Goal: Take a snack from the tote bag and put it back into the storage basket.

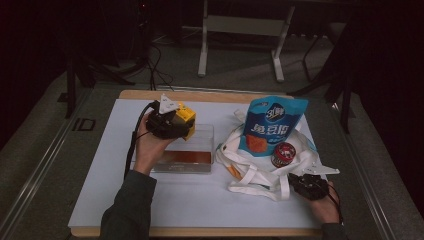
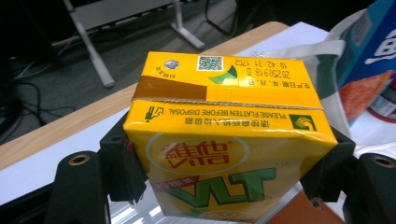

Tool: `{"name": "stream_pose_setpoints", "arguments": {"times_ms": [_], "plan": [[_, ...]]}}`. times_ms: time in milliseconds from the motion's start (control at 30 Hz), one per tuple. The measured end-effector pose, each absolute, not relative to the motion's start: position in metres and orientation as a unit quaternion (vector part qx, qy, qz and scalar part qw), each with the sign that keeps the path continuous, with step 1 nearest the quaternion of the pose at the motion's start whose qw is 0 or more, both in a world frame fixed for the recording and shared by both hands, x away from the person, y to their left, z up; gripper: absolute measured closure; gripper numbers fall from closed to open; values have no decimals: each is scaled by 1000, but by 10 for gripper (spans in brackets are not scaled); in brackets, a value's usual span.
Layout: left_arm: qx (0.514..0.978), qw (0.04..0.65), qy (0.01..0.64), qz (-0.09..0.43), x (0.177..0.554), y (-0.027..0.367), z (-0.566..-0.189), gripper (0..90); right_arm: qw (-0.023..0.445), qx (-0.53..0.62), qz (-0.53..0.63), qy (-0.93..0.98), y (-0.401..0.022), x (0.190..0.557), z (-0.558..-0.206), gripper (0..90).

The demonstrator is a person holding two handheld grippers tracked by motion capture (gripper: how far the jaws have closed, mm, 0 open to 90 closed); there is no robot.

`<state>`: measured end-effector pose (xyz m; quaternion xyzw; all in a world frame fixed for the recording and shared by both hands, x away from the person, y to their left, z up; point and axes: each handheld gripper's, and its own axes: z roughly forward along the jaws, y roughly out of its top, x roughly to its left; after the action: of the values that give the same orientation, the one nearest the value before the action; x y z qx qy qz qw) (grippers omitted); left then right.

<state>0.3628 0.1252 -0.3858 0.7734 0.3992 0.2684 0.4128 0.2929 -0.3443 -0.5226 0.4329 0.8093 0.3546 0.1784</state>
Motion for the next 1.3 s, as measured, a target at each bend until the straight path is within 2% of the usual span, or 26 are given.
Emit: {"name": "stream_pose_setpoints", "arguments": {"times_ms": [433,667,1300], "plan": [[753,415,430,276,359,149,-392,290,179,434,354,809,-344,293,-523,788],[753,396,443,283,358,158,-400,290,179,434,355,809,-344,293,-523,788],[737,386,483,273,355,186,-424,290,178,436,356,807,-344,292,-523,788]]}}
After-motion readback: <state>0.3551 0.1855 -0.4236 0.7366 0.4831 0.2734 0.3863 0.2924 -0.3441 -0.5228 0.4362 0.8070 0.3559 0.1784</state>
